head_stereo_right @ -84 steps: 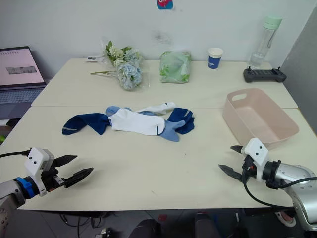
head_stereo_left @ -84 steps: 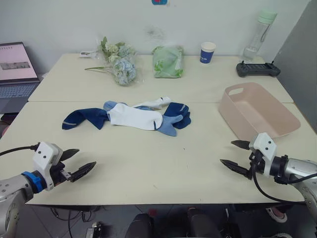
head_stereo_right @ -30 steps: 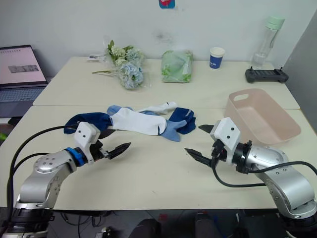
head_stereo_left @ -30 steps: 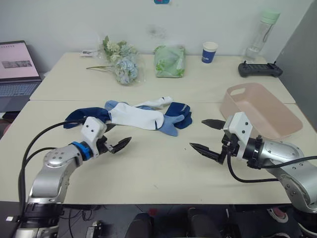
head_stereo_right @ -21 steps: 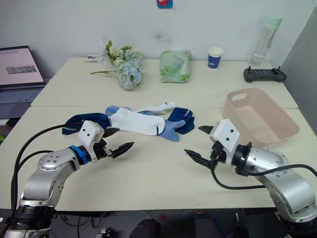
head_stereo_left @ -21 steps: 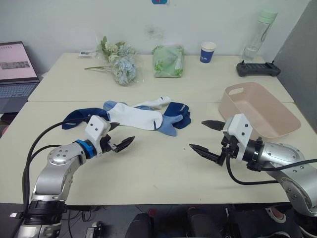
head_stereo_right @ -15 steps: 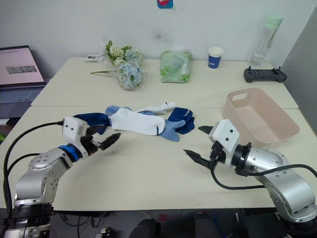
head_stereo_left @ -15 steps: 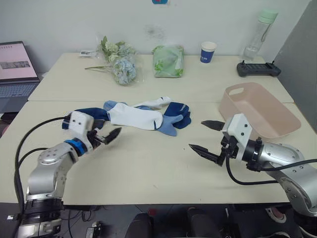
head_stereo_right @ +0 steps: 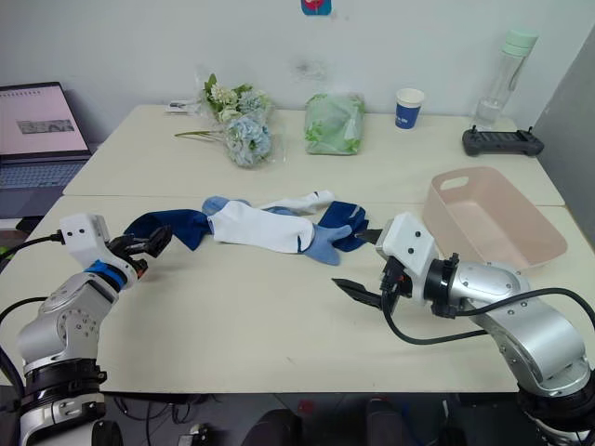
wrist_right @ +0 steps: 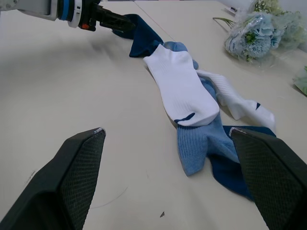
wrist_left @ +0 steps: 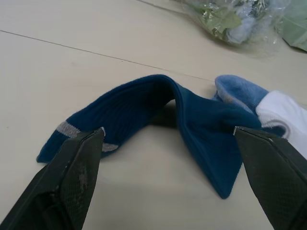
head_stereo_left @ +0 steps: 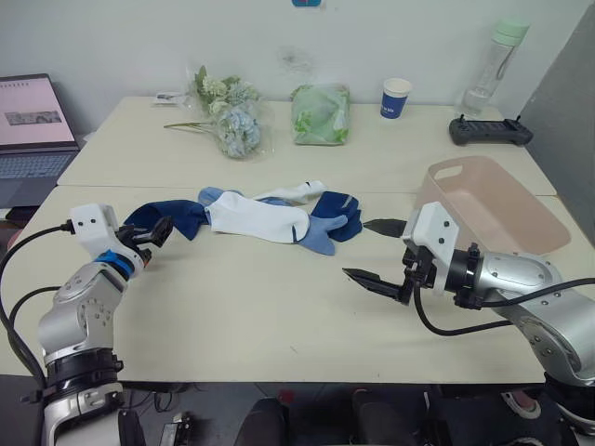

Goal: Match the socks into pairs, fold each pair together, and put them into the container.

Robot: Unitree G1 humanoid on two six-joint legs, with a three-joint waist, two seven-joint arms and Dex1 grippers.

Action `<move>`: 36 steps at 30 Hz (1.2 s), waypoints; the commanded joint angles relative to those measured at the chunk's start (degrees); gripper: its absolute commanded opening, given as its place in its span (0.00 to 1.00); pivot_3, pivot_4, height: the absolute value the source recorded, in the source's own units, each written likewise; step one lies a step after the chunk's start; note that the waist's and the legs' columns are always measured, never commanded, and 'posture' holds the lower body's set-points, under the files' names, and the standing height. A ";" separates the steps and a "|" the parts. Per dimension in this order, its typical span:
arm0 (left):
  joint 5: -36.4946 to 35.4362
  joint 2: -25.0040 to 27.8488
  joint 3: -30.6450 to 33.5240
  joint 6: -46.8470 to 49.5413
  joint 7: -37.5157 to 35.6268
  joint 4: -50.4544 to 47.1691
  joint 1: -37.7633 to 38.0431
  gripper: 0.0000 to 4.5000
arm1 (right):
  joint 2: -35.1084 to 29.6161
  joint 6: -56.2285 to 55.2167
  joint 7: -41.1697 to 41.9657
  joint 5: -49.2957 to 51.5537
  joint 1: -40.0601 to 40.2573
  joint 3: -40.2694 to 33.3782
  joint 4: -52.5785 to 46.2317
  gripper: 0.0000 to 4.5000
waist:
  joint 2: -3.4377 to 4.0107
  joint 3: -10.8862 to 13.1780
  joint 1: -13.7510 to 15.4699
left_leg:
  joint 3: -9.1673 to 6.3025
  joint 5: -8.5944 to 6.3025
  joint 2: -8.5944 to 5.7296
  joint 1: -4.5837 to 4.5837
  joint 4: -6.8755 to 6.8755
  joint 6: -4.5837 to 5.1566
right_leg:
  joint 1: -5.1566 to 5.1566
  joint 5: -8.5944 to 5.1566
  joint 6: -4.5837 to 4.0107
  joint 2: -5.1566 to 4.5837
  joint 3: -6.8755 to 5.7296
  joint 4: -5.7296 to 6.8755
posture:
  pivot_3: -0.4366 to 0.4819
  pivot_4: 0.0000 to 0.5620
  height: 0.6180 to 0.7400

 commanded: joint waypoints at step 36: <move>-27.05 -1.75 6.89 34.86 -0.47 -25.28 14.63 0.00 | 1.53 -0.51 -1.66 -0.71 2.63 0.87 -4.18 1.00 | -0.03 0.00 -0.17 | -0.02 0.07 0.02 -0.03 -0.01 -0.13 | -0.05 0.00 0.01 -0.04 0.01 0.03 | 0.48 0.27 1.00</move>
